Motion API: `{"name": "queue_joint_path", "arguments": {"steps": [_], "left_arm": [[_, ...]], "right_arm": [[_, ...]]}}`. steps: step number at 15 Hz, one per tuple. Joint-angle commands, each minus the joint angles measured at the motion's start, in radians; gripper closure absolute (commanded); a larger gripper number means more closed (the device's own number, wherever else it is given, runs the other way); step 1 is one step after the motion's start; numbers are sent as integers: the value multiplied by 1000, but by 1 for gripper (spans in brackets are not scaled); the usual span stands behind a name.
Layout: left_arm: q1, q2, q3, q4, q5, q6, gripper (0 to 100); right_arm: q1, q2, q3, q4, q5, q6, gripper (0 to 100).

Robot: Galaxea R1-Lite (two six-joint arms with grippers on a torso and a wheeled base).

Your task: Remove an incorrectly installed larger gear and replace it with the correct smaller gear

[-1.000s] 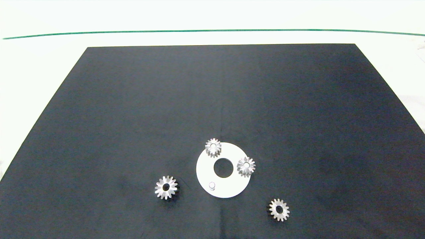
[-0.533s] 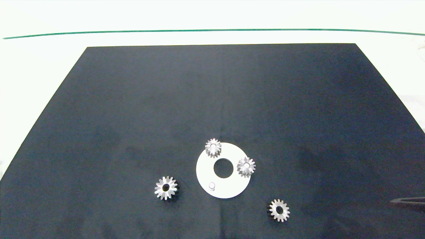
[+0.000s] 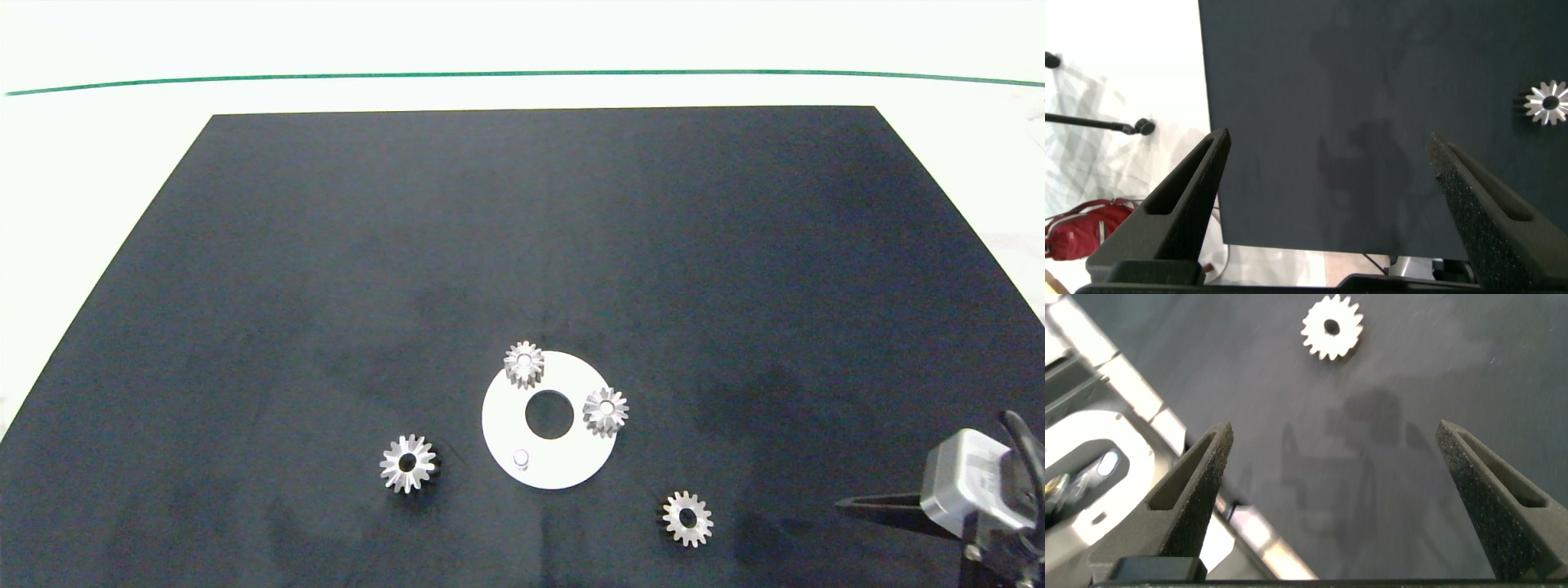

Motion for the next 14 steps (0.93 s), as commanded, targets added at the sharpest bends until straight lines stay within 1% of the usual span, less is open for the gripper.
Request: {"name": "queue_joint_path", "arguments": {"steps": [1,2,4,5,6,7,8,9,10,11,14], "left_arm": [[-2,4,-15,6,4,0,0],[4,1,-29,6,4,0,0],[4,-9,-47,6,4,-1,0],[1,-31,-67,6,4,-4,0],[-2,-39,-67,6,4,-3,0],[-1,-39,-69,6,4,-3,0],[-2,-39,-72,6,4,-3,0],[-1,-43,-75,6,4,-3,0],[-1,-49,-78,6,4,-3,0],[-1,-59,-84,6,3,-3,0],[-2,-66,-89,6,4,-3,0]], "right_arm": [[3,44,47,-53,-29,12,0],[3,38,47,-55,-38,11,0],[4,35,41,-55,-69,11,0],[11,51,30,-56,-134,3,0],[11,55,12,-55,-181,1,0],[9,57,-2,-55,-190,-12,0],[9,51,-19,-49,-187,-35,0],[11,60,-40,-45,-183,-65,0],[12,64,-51,-45,-181,-78,0],[37,120,-91,-44,-181,-86,0],[43,204,-135,-38,-183,-86,0]]}}
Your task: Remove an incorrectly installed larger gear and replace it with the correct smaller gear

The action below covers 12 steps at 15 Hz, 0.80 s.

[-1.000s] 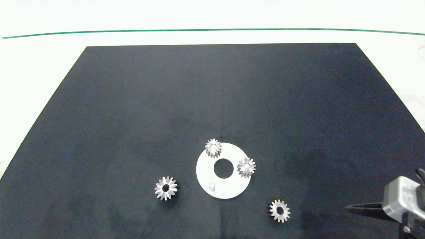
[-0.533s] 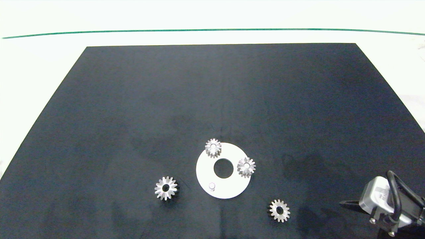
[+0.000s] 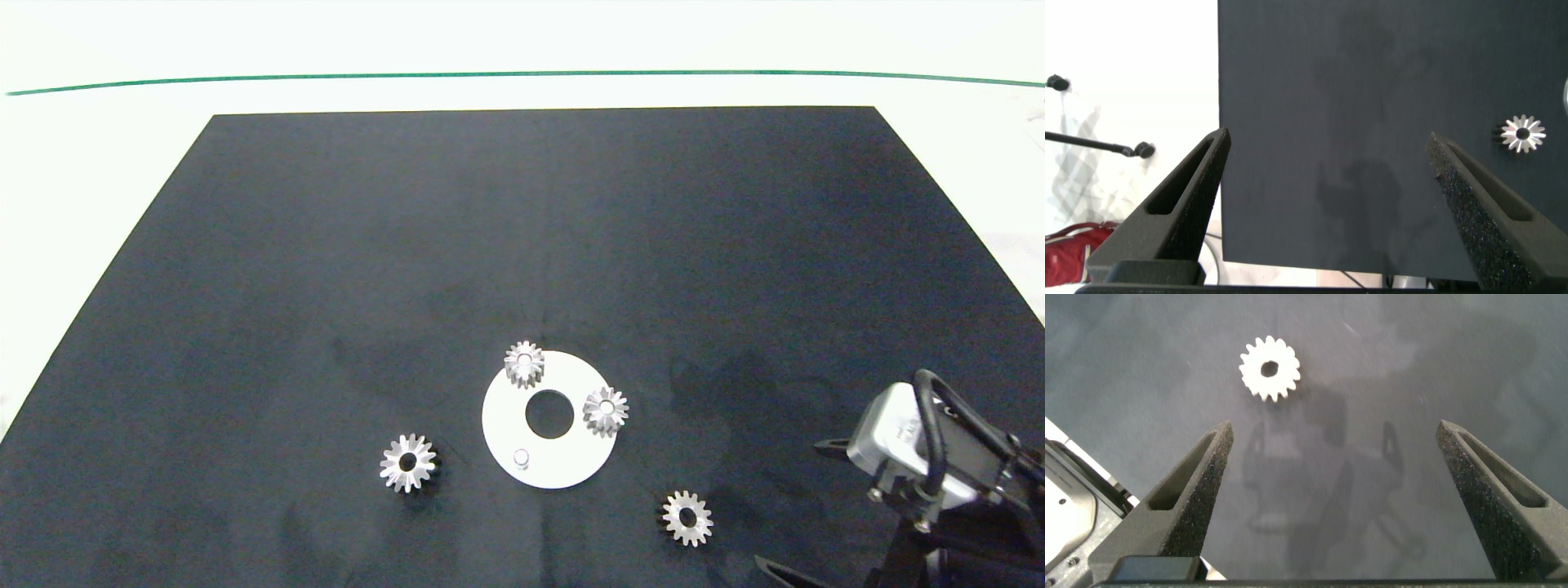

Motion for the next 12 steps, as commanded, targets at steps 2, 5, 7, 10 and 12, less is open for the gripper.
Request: {"name": "queue_joint_path", "arguments": {"steps": [2,5,7,10,12], "left_arm": [[-3,-14,-28,5,-4,-1,0],[-4,-23,-32,5,-2,-1,0],[-4,-26,-32,5,-2,-1,0],[-4,-28,-31,5,-2,-1,0],[-4,-31,-32,5,-2,-1,0]], "right_arm": [[17,127,-67,56,-1,-13,0],[49,190,-97,72,-1,-11,0],[49,227,-113,71,-1,-11,0],[65,277,-144,72,-4,-13,0],[69,291,-144,74,-7,-13,0]]}}
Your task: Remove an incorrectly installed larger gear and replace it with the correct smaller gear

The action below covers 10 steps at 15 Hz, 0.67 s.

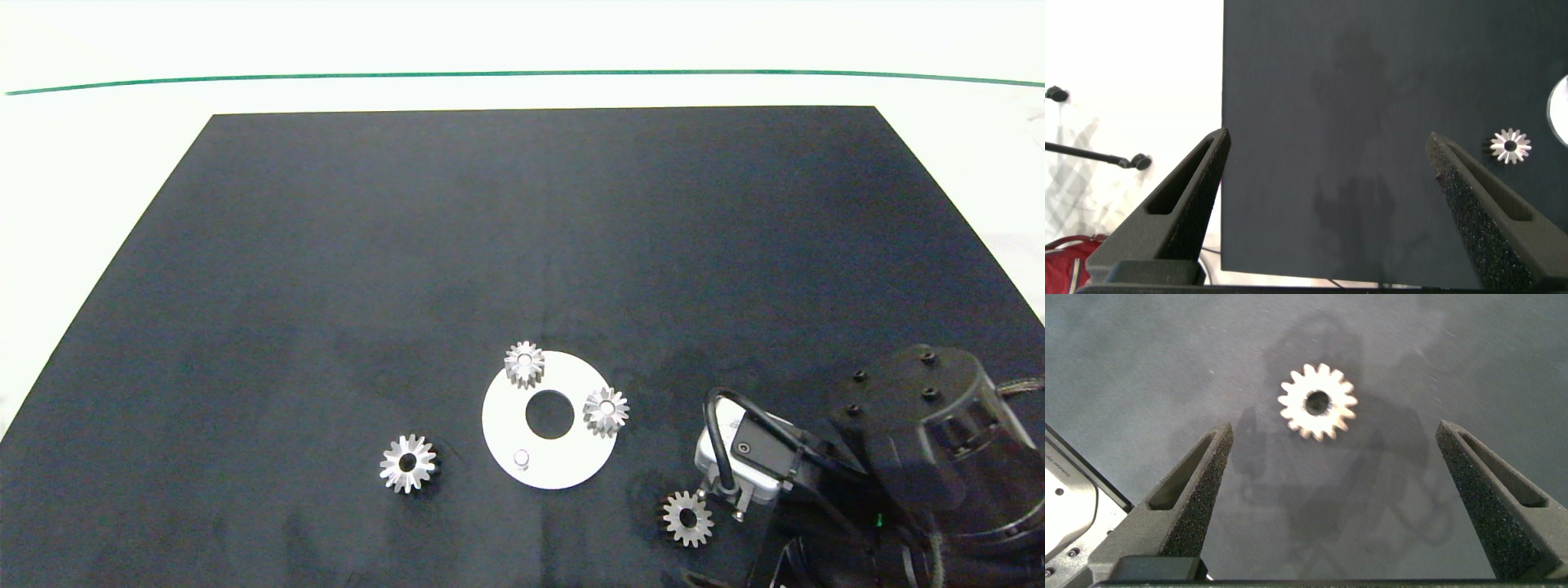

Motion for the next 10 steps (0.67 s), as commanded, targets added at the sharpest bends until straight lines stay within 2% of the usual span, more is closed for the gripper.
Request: {"name": "queue_joint_path", "arguments": {"steps": [1,8,10], "left_arm": [[0,-9,0,5,4,2,0],[-1,-21,0,5,4,4,0],[-1,-24,-2,5,4,4,0]], "right_arm": [[8,39,-5,3,-4,-2,0],[5,94,-3,-3,-4,4,0],[5,111,-6,-11,-4,4,3]]}}
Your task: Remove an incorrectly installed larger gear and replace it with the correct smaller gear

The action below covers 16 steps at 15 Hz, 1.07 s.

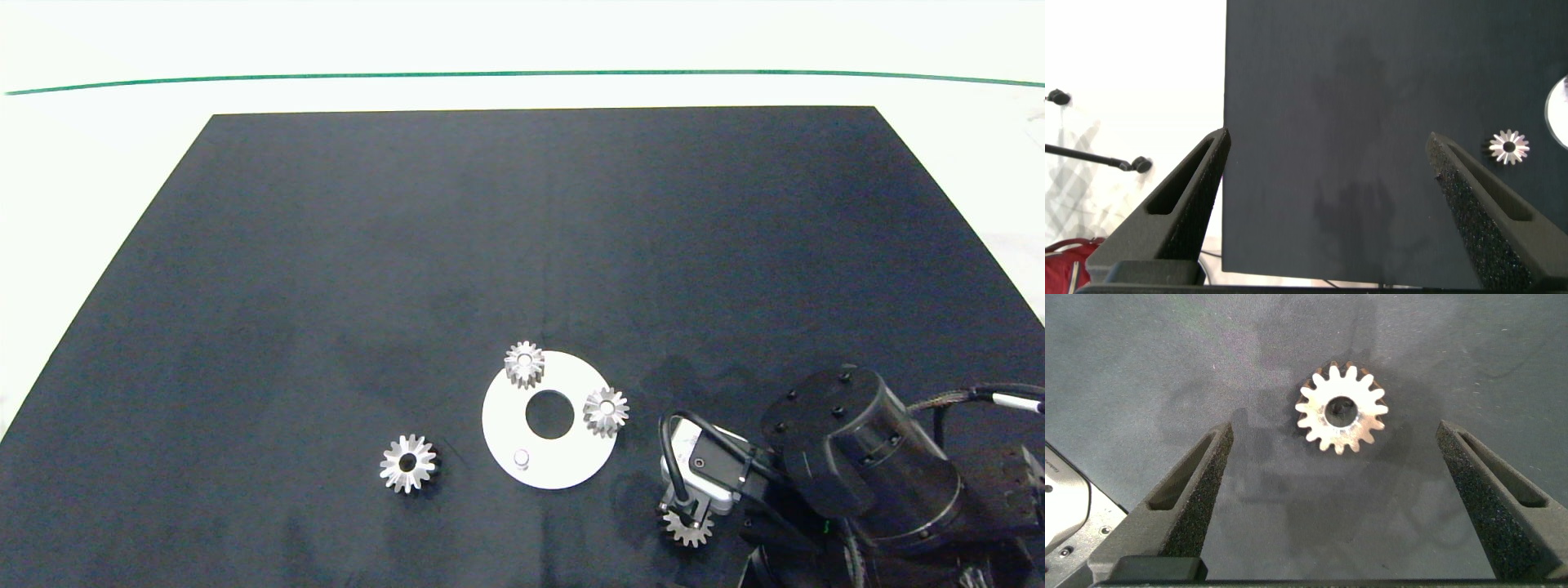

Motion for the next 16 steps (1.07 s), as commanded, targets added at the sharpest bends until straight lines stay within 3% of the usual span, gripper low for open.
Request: {"name": "queue_joint_path", "arguments": {"steps": [1,16], "left_arm": [[0,-6,-1,5,2,1,0],[-17,-8,-1,5,2,1,0]], "right_arm": [[-2,33,-3,-13,-1,-2,5],[-17,49,-9,-36,-3,-5,35]]}}
